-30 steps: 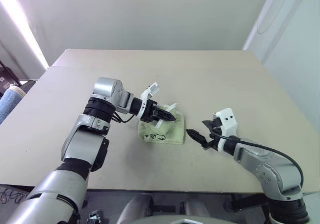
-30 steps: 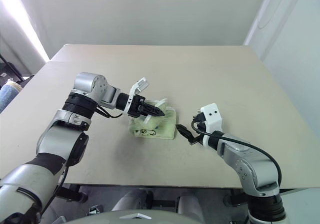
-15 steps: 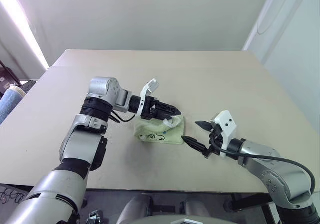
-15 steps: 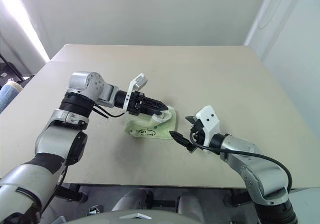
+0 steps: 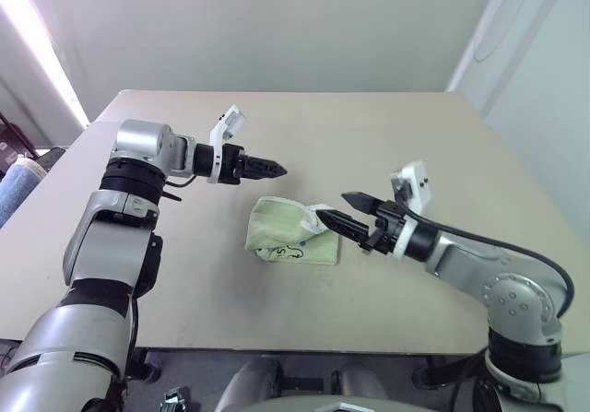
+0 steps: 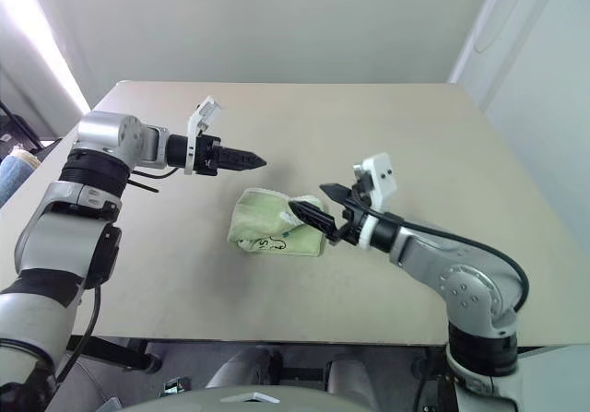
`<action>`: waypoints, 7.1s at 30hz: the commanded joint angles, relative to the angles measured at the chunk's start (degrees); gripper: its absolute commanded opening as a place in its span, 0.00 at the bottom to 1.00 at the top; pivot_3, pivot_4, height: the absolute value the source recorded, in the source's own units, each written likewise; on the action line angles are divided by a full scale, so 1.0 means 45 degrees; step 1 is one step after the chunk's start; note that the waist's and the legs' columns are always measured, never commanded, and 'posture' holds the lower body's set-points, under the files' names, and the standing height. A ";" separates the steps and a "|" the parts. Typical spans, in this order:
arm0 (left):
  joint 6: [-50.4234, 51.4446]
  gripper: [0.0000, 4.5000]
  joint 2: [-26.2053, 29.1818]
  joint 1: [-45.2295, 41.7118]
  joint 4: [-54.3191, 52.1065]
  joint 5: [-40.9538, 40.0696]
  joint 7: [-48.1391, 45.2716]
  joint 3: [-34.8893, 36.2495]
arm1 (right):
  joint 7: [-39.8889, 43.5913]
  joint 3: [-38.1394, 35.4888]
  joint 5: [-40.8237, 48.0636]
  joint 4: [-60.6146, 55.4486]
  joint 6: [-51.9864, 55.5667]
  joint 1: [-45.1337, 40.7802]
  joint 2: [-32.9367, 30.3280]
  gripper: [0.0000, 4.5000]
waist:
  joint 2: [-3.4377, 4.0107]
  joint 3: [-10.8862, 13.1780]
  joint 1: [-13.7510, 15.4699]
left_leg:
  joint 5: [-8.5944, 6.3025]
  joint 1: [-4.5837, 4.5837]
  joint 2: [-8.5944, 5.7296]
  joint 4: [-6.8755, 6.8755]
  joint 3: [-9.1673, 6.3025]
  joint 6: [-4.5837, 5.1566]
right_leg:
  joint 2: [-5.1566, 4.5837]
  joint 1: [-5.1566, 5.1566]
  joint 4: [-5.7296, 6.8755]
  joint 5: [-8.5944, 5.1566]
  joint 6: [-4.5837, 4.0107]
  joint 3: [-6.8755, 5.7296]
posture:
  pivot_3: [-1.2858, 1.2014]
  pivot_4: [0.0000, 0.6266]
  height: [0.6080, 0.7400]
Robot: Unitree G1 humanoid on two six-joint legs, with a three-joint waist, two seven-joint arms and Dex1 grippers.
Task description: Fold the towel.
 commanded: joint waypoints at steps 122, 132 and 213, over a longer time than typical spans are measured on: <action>-1.0153 0.80 0.0993 0.4159 -0.1064 0.2370 -0.2080 0.1742 | 0.4592 0.7409 -0.7747 0.2233 -0.5441 -0.0811 -0.2069 1.00 | 0.0003 -0.0010 0.0080 | 0.0005 0.0003 0.0008 0.0023 -0.0004 -0.0007 | 0.0025 -0.0018 0.0028 0.0026 -0.0008 -0.0002 | 0.52 0.00 0.64; -1.0623 0.80 0.0179 0.4133 -0.0883 0.2756 -0.1487 0.1693 | 0.5246 0.8734 -1.0321 0.5483 -0.7156 -0.1683 -0.1366 1.00 | 0.0002 -0.0010 0.0029 | 0.0013 0.0007 0.0011 0.0027 -0.0010 0.0004 | 0.0048 -0.0021 0.0035 0.0048 0.0028 -0.0010 | 0.52 0.00 0.64; -1.1993 0.81 -0.0958 0.3467 0.0931 0.3481 -0.1665 0.1598 | 0.1188 0.1370 -1.5688 0.8390 -0.6985 0.0897 -0.4416 0.01 | 0.0014 -0.0010 0.0065 | 0.0033 0.0019 0.0027 0.0023 -0.0039 -0.0042 | 0.0213 -0.0118 0.0010 0.0204 -0.0018 0.0251 | 0.52 0.00 0.64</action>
